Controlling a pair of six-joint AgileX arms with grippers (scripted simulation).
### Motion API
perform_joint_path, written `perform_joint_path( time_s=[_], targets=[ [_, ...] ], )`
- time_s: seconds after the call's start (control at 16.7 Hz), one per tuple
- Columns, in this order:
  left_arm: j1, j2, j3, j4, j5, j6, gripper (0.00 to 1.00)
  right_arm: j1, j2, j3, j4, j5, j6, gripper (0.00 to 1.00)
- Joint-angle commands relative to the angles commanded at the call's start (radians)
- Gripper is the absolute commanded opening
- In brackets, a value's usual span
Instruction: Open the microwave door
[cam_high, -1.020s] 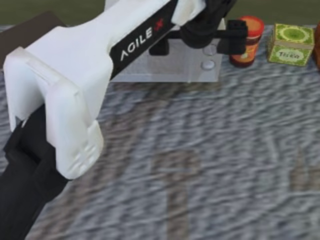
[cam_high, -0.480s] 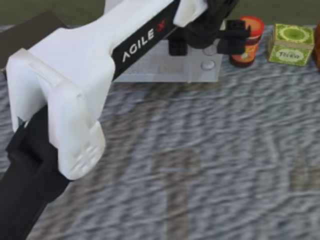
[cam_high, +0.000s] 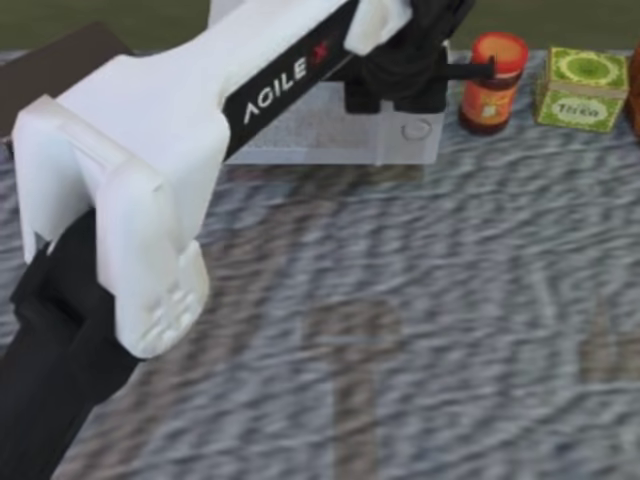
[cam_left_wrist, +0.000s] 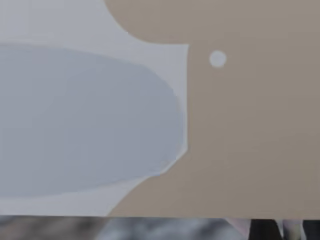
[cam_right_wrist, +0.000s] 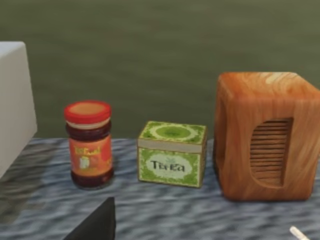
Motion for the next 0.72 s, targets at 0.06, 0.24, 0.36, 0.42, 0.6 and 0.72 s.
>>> perform_joint_path(
  time_s=[0.06,0.24,0.36,0.42,0.6,0.72],
  targets=[
    [0.000,0.000,0.000,0.000,0.000,0.000,0.00,0.000,0.000,0.000,0.000,0.000,0.000,1.00],
    [-0.026,-0.032,-0.048,0.001,0.005,-0.001,0.00,0.000,0.000,0.000,0.000,0.000,0.000,1.00],
    [-0.027,-0.059,-0.086,0.025,-0.004,-0.003,0.00,0.000,0.000,0.000,0.000,0.000,0.000,1.00],
    [-0.027,-0.078,-0.121,0.043,-0.008,-0.005,0.00,0.000,0.000,0.000,0.000,0.000,0.000,1.00],
    [-0.030,-0.141,-0.262,0.102,-0.015,-0.021,0.00,0.000,0.000,0.000,0.000,0.000,0.000,1.00],
    [-0.033,-0.173,-0.319,0.134,-0.016,-0.031,0.00,0.000,0.000,0.000,0.000,0.000,0.000,1.00]
  ],
)
